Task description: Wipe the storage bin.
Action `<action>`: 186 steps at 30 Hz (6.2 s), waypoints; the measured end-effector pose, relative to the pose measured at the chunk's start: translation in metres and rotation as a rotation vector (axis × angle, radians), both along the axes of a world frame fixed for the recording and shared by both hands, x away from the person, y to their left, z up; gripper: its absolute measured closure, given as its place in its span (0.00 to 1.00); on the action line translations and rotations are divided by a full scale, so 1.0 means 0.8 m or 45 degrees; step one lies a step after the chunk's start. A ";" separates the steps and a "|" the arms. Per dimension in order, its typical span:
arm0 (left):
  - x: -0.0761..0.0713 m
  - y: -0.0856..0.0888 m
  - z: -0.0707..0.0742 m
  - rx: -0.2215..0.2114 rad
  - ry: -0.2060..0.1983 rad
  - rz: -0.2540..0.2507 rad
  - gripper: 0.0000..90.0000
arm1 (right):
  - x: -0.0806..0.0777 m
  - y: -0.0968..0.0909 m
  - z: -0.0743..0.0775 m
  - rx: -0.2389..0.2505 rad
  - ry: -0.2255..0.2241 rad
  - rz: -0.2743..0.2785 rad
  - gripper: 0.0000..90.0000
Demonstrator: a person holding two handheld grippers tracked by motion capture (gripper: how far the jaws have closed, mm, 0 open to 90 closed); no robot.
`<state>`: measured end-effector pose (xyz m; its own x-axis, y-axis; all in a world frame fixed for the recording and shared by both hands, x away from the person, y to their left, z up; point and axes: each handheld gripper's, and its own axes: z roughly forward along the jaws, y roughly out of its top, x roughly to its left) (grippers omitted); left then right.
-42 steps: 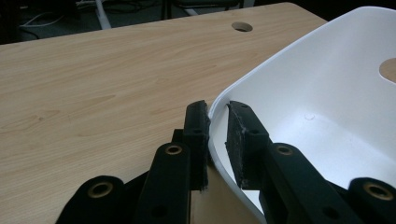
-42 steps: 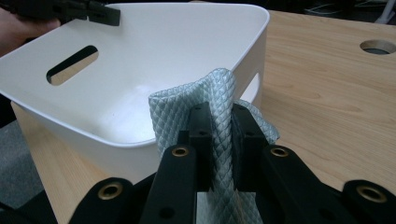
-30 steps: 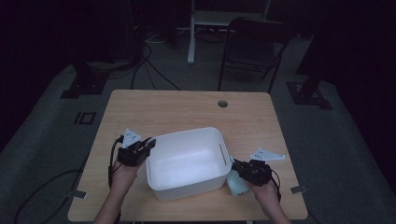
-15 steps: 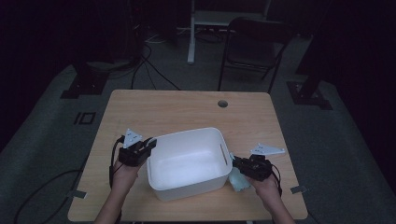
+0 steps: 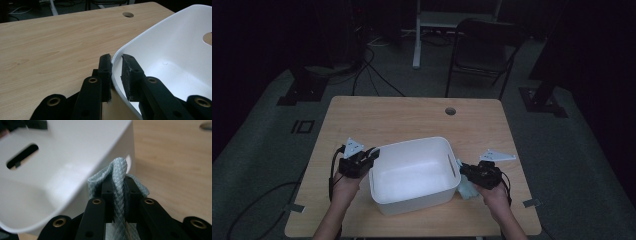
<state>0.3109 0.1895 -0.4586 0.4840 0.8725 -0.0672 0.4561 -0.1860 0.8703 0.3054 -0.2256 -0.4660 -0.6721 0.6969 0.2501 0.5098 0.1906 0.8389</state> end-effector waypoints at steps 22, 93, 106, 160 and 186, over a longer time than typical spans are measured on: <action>0.001 -0.002 0.000 0.000 -0.002 0.003 0.86 | 0.024 0.009 -0.002 -0.047 0.024 0.005 0.91; 0.003 -0.007 0.001 0.031 -0.001 -0.012 0.87 | 0.125 0.020 0.012 0.003 0.070 0.108 0.91; 0.003 -0.006 0.001 0.022 0.000 -0.018 0.86 | 0.116 0.010 -0.012 -0.017 0.083 0.061 0.91; 0.002 -0.010 0.001 0.032 -0.001 0.015 0.87 | 0.029 -0.012 -0.069 0.008 0.247 0.134 0.91; 0.004 -0.011 0.002 0.034 0.004 0.001 0.87 | 0.076 -0.007 -0.073 0.040 0.283 0.129 0.91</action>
<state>0.3137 0.1810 -0.4571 0.4829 0.8745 -0.0454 0.4587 -0.2084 0.8638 0.3665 -0.2308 -0.5243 -0.6642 0.6182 0.4203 0.6623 0.2259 0.7144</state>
